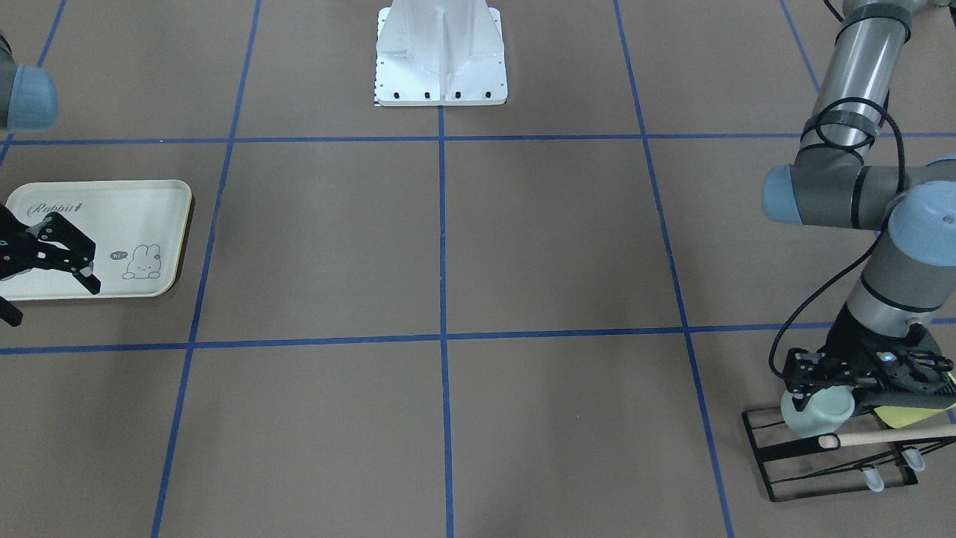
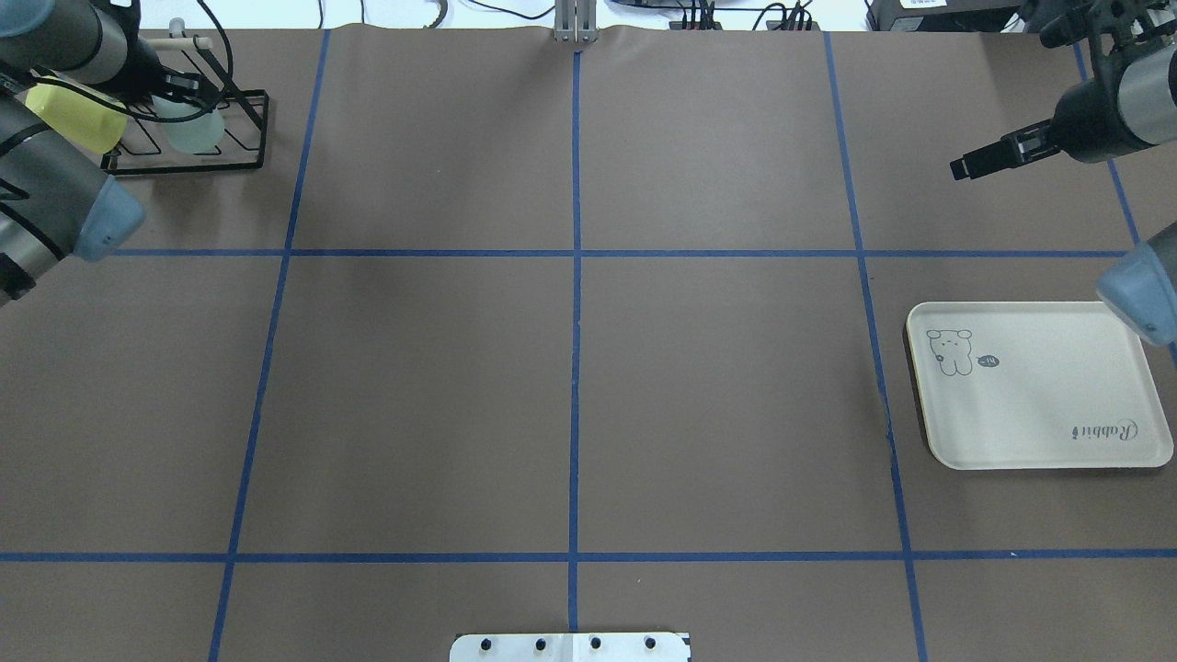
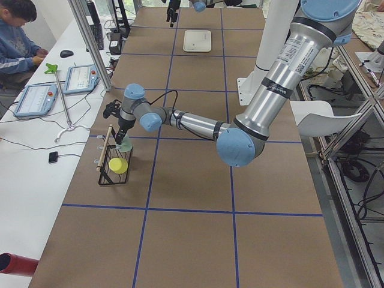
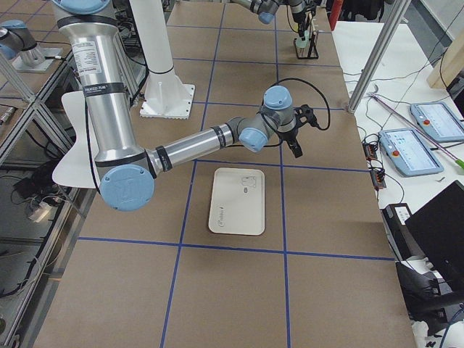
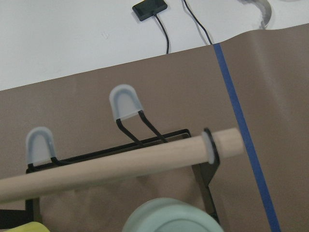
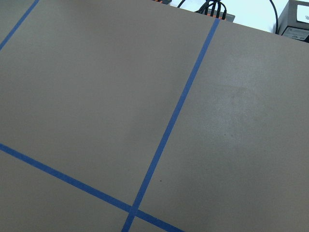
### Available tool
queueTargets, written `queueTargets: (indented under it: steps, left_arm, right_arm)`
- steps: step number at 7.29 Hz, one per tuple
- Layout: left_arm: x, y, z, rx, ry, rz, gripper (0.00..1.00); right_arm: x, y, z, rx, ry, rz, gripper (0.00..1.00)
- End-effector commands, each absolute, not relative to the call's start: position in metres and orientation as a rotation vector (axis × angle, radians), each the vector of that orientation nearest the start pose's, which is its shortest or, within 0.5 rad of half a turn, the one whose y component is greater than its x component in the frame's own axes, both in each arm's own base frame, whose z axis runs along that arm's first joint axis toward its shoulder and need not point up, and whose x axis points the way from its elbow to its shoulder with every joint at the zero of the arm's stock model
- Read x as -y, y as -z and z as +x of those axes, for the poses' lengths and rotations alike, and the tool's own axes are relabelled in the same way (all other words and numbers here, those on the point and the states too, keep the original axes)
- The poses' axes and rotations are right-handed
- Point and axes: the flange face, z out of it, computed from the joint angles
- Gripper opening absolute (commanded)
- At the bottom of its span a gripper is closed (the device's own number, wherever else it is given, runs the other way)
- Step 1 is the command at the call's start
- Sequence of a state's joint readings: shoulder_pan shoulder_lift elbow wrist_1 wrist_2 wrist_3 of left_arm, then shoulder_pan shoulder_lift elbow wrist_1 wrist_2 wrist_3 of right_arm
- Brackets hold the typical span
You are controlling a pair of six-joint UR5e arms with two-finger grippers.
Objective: Left arm grabs green cup and hands to right arm on tray
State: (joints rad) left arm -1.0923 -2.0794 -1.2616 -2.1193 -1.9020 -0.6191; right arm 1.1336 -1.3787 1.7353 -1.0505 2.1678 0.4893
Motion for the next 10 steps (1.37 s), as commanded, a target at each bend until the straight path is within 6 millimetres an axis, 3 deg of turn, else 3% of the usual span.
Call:
queueTargets:
  steps: [1, 2, 5, 8, 10]
  left_arm:
    - [0.692, -0.453, 0.245, -0.659, 0.011, 0.474, 0.09]
    - [0.69, -0.444, 0.243, -0.668, 0.008, 0.489, 0.03]
    - [0.686, -0.419, 0.225, -0.693, 0.006, 0.529, 0.01]
    - [0.67, -0.388, 0.158, -0.82, 0.017, 0.493, 0.0]
    - [0.636, -0.34, 0.116, -0.95, -0.007, 0.487, 0.0]
  right_arm:
    - [0.554, -0.417, -0.174, 0.88, 0.216, 0.513, 1.0]
    - [0.554, -0.417, -0.174, 0.88, 0.216, 0.513, 1.0]
    - [0.554, -0.415, -0.174, 0.883, 0.218, 0.517, 1.0]
    - [0.554, -0.414, -0.174, 0.884, 0.218, 0.518, 1.0]
    - [0.554, -0.412, -0.175, 0.888, 0.216, 0.522, 1.0]
